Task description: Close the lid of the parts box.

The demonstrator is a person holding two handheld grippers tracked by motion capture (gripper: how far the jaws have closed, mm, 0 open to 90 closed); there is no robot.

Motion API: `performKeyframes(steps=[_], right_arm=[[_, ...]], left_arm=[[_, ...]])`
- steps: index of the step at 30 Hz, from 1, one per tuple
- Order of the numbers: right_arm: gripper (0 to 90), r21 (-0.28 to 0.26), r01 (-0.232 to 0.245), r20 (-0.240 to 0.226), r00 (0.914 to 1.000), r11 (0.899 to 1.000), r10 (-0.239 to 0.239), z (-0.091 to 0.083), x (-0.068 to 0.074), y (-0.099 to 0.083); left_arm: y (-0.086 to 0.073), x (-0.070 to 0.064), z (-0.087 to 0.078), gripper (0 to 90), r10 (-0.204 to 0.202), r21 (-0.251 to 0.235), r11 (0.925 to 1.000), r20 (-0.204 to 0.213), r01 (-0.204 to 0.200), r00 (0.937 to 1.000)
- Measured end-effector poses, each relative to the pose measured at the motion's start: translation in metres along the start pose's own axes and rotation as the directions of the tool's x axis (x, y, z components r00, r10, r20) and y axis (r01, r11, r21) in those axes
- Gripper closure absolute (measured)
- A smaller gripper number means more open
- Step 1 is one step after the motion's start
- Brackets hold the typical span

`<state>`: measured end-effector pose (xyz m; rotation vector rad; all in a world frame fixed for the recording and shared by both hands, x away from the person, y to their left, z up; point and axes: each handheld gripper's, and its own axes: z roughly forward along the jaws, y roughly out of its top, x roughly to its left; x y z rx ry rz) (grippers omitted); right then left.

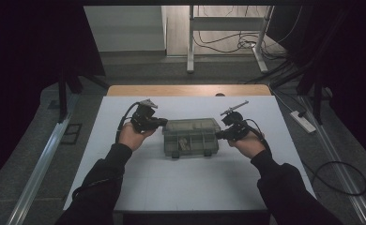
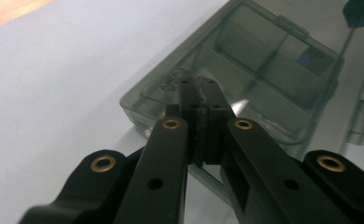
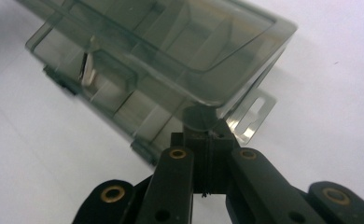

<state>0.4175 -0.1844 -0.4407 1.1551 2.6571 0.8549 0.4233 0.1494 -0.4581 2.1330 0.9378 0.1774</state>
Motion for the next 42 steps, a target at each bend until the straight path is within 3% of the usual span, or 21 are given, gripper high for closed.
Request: performKeyframes(steps=[11,20,24,28,34,42], right_arm=[[89.5,0.009,0.060,-0.029,0.9978,0.998,-0.060,0.000,0.013,-0.018],[89.5,0.020,0.075,-0.060,0.9955,0.997,-0.074,-0.002,0.020,-0.027],[89.5,-0.015,0.113,-0.076,0.9906,0.993,-0.114,-0.007,0.027,-0.027],[89.5,-0.044,0.121,-0.043,0.9915,0.992,-0.123,-0.007,0.024,-0.022],[89.5,-0.038,0.101,-0.008,0.9949,0.994,-0.101,0.006,0.012,-0.021],[89.7,-0.046,0.096,0.003,0.9954,0.994,-0.096,0.012,0.008,-0.022]], left_arm=[[-0.018,-0.018,-0.012,89.3,-0.014,0.012,0.9998,0.011,0.014,0.9998],[-0.026,-0.035,-0.005,89.2,-0.010,0.040,0.9992,0.030,0.009,0.9995],[-0.030,-0.040,-0.002,89.2,-0.012,0.057,0.9983,0.031,0.010,0.9994],[-0.034,-0.045,0.001,89.3,-0.016,0.074,0.9972,0.030,0.014,0.9994],[-0.041,-0.051,0.006,89.2,-0.018,0.098,0.9951,0.015,0.017,0.9997],[-0.045,-0.054,0.008,89.4,-0.045,0.066,0.9969,0.018,0.044,0.9988]])
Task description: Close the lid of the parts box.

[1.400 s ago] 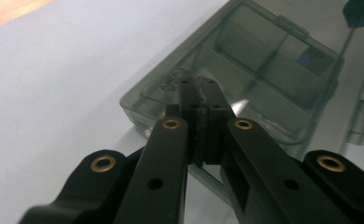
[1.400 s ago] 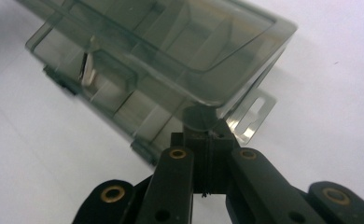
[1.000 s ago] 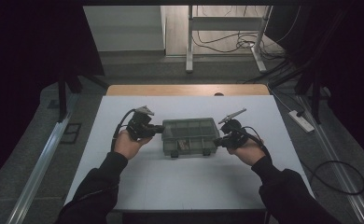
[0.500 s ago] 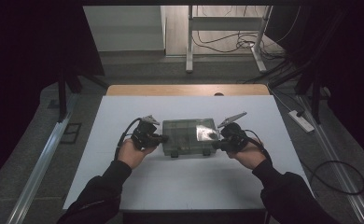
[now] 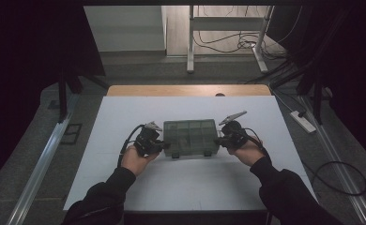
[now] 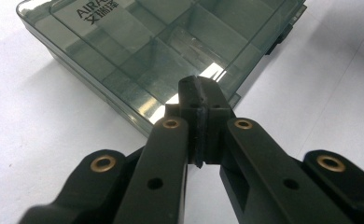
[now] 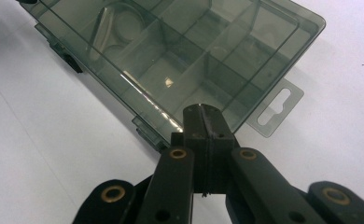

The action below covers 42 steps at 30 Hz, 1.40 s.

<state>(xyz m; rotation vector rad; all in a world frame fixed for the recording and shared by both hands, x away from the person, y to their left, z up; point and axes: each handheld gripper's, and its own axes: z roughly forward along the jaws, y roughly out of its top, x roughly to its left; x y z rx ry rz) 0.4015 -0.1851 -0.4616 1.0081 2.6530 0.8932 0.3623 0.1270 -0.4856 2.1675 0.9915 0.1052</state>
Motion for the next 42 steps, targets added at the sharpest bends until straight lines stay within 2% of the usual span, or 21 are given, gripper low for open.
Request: performKeyframes(steps=[1,5,8,14,21,25,28,38,42], right_arm=[[89.7,0.020,0.002,0.006,1.0000,1.000,-0.002,0.002,0.000,0.000],[89.8,0.018,0.006,0.012,0.9999,1.000,-0.006,0.004,0.001,-0.002],[89.8,0.019,0.000,0.010,1.0000,1.000,0.000,0.004,0.001,-0.002],[89.7,0.019,-0.004,0.012,0.9999,1.000,0.004,0.004,0.001,-0.002],[89.7,0.020,-0.002,0.008,1.0000,1.000,0.002,0.004,0.003,-0.002],[89.7,0.022,0.003,0.004,1.0000,1.000,-0.004,0.004,0.005,-0.002],[89.7,0.023,0.005,0.001,1.0000,1.000,-0.005,0.004,0.006,-0.002],[89.6,0.022,0.000,-0.014,0.9999,1.000,0.000,0.005,0.008,-0.001],[88.9,0.022,0.000,-0.013,0.9999,1.000,0.000,0.005,0.008,-0.001]], left_arm=[[-0.001,-0.001,0.003,89.4,0.014,0.027,0.9996,-0.016,-0.014,0.9998],[-0.002,-0.002,0.004,89.4,0.013,0.024,0.9996,-0.019,-0.012,0.9997],[-0.003,-0.002,0.004,89.4,0.004,0.020,0.9998,-0.014,-0.004,0.9999],[-0.004,-0.007,0.001,89.3,0.016,0.033,0.9993,-0.001,-0.016,0.9999],[-0.015,-0.019,0.005,89.3,0.024,0.090,0.9956,0.018,-0.026,0.9995],[-0.019,-0.016,0.011,89.3,0.007,0.129,0.9917,-0.005,-0.006,1.0000],[-0.020,-0.010,0.013,89.3,-0.010,0.140,0.9901,-0.011,0.011,0.9999],[-0.017,-0.003,0.016,89.3,-0.028,0.126,0.9915,-0.025,0.031,0.9993],[-0.016,-0.004,0.016,89.2,-0.014,0.131,0.9912,-0.028,0.018,0.9995]])
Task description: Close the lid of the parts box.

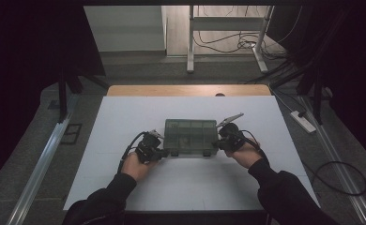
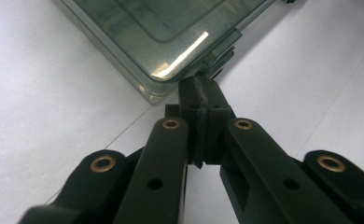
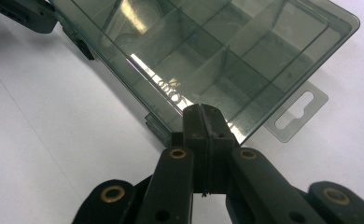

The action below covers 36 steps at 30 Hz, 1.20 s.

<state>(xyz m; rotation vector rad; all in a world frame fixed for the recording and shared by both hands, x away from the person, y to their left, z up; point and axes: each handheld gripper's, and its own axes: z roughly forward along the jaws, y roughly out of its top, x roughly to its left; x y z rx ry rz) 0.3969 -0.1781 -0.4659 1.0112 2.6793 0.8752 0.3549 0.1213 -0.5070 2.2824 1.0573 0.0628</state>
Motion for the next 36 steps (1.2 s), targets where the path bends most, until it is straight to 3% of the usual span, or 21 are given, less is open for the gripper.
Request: performKeyframes(steps=[6,15,21,29,36], right_arm=[[84.6,0.001,0.005,0.005,1.0000,1.000,-0.005,-0.001,0.001,0.000],[70.7,-0.018,0.016,0.027,0.9995,1.000,-0.015,-0.008,0.006,-0.001],[61.7,-0.015,0.024,0.038,0.9990,1.000,-0.023,-0.012,0.008,-0.003],[50.7,-0.033,0.000,0.048,0.9989,0.999,0.001,-0.019,0.007,-0.006],[44.7,-0.030,-0.017,0.015,0.9997,0.999,0.017,-0.023,0.006,-0.007]], left_arm=[[0.000,-0.002,-0.004,84.1,0.009,-0.009,0.9999,0.006,-0.009,0.9999],[-0.003,-0.003,-0.016,71.4,0.007,-0.035,0.9994,0.044,-0.006,0.9990],[-0.005,-0.003,-0.024,64.9,0.015,-0.048,0.9988,0.043,-0.012,0.9990],[-0.009,-0.003,-0.032,56.0,0.021,-0.057,0.9982,0.032,-0.019,0.9993],[-0.011,-0.002,-0.037,46.0,0.015,-0.073,0.9972,0.029,-0.013,0.9995]])
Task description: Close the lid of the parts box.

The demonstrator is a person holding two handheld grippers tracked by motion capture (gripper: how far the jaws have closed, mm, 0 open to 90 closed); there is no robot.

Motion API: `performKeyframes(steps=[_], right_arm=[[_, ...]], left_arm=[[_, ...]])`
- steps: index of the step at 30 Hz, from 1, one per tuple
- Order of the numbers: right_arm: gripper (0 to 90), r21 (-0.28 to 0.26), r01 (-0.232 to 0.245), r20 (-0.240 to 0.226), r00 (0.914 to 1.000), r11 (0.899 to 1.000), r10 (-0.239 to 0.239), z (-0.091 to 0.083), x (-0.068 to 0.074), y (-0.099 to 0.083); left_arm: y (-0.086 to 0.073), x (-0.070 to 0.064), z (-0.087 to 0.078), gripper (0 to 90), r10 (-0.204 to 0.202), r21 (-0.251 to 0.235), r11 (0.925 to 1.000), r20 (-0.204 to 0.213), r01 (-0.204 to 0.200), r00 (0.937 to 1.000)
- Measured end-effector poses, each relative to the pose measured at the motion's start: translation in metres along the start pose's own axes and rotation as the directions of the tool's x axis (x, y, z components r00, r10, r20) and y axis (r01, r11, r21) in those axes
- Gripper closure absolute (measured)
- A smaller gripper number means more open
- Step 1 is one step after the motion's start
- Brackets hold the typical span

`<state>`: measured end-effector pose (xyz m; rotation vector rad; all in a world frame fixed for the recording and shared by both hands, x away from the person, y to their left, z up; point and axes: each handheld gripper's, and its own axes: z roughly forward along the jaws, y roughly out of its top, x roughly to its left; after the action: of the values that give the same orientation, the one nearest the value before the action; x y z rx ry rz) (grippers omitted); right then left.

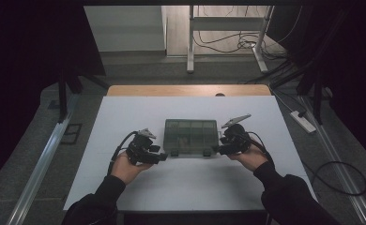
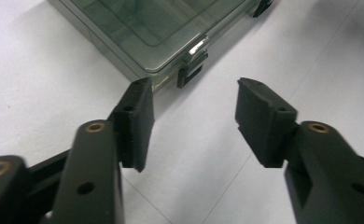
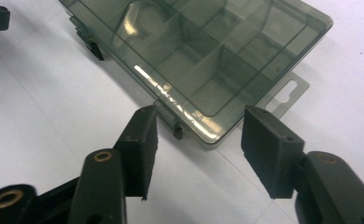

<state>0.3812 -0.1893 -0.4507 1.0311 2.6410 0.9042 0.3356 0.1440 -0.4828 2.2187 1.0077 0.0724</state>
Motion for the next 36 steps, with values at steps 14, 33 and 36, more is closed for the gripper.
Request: performKeyframes(steps=[14,33,36], right_arm=[[26.2,-0.010,0.004,-0.020,0.9998,1.000,-0.004,-0.010,0.003,-0.005],[13.3,-0.055,0.010,-0.035,0.9993,0.998,-0.012,-0.028,0.006,-0.020],[11.4,-0.055,0.006,-0.035,0.9994,0.998,-0.007,-0.029,0.005,-0.023]], left_arm=[[-0.004,0.002,-0.011,23.8,-0.006,-0.048,0.9989,-0.011,0.006,0.9999],[-0.014,-0.004,-0.026,8.2,0.018,-0.064,0.9977,-0.079,-0.023,0.9967],[-0.017,-0.005,-0.029,7.0,0.021,-0.071,0.9972,-0.083,-0.026,0.9963]])
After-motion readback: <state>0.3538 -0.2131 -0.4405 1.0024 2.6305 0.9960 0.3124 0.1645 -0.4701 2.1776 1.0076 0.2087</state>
